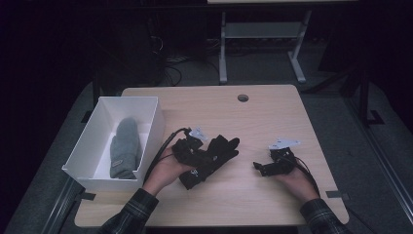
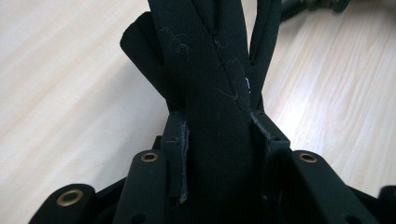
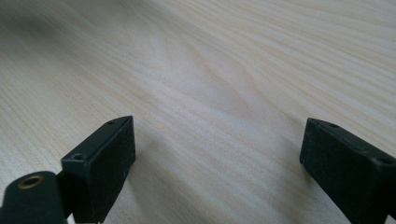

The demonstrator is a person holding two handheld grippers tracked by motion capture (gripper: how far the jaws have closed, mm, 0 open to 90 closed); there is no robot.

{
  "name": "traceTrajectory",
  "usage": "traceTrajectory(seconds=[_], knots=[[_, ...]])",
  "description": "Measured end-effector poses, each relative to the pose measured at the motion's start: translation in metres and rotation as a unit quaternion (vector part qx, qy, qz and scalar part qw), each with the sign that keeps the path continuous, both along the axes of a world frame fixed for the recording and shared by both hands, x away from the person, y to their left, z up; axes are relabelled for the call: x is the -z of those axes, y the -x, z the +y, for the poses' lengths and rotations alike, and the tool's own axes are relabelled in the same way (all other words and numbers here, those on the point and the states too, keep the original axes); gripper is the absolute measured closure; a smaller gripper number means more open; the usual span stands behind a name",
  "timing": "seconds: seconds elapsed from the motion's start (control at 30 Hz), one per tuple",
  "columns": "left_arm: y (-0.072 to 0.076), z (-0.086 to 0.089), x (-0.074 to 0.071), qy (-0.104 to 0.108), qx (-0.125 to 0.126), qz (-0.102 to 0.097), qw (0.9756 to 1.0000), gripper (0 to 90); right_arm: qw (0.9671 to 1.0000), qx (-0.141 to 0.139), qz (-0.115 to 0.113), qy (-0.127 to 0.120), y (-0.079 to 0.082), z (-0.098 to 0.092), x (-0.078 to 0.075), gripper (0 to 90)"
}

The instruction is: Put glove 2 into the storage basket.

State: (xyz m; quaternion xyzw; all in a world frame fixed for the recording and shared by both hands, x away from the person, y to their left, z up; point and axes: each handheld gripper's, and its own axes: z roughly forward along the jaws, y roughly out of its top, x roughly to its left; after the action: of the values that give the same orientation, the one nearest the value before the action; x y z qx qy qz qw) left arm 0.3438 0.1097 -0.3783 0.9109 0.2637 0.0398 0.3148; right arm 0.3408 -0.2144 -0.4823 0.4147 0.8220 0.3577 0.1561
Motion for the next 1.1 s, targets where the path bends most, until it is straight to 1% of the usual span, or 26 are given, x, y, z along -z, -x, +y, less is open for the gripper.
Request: traceTrajectory(seconds=[0.03,0.13,0.23,0.27,0.37,0.43,0.5,0.57,0.63,0.73,0.9,1.07,1.1], knots=[[-0.001,0.002,-0.006,0.004,-0.005,-0.003,1.0,62.7,1.0,0.0,0.0,0.0,0.0,0.0,0.0,10.2],[-0.005,0.011,-0.028,0.006,-0.015,-0.01,0.9998,62.7,1.0,0.0,0.0,0.0,0.0,0.0,0.0,10.2],[-0.008,0.02,-0.045,0.008,-0.029,-0.018,0.9994,62.7,1.0,0.0,0.0,0.0,0.0,0.0,0.0,10.2],[-0.009,0.024,-0.05,0.012,-0.037,-0.019,0.9991,62.7,1.0,0.0,0.0,0.0,0.0,0.0,0.0,10.2],[-0.012,0.037,-0.063,0.014,-0.054,-0.026,0.9981,62.7,1.0,0.0,0.0,0.0,0.0,0.0,0.0,10.2],[-0.015,0.046,-0.071,0.019,-0.068,-0.034,0.9969,62.7,1.0,0.0,0.0,0.0,0.0,0.0,0.0,10.2],[-0.017,0.056,-0.079,0.017,-0.079,-0.039,0.996,62.7,1.0,0.0,0.0,0.0,0.0,0.0,0.0,10.3],[-0.018,0.067,-0.086,0.022,-0.093,-0.043,0.9945,62.7,1.0,0.0,0.0,0.0,0.0,0.0,0.0,10.2],[-0.02,0.079,-0.092,0.02,-0.106,-0.048,0.993,62.6,1.0,0.0,0.0,0.0,0.0,0.0,0.0,10.2],[-0.022,0.1,-0.1,0.031,-0.13,-0.048,0.9899,62.6,1.0,0.0,0.0,0.0,0.0,0.0,0.0,10.2],[-0.024,0.136,-0.106,0.041,-0.169,-0.052,0.9834,62.6,1.0,0.0,0.0,0.0,0.0,0.0,0.0,10.2],[-0.024,0.171,-0.107,0.051,-0.211,-0.051,0.9748,62.6,1.0,0.0,0.0,0.0,0.0,0.0,0.0,10.3],[-0.024,0.177,-0.107,0.05,-0.22,-0.051,0.973,62.6,1.0,0.0,-0.001,0.0,0.0,0.0,0.0,10.3]])
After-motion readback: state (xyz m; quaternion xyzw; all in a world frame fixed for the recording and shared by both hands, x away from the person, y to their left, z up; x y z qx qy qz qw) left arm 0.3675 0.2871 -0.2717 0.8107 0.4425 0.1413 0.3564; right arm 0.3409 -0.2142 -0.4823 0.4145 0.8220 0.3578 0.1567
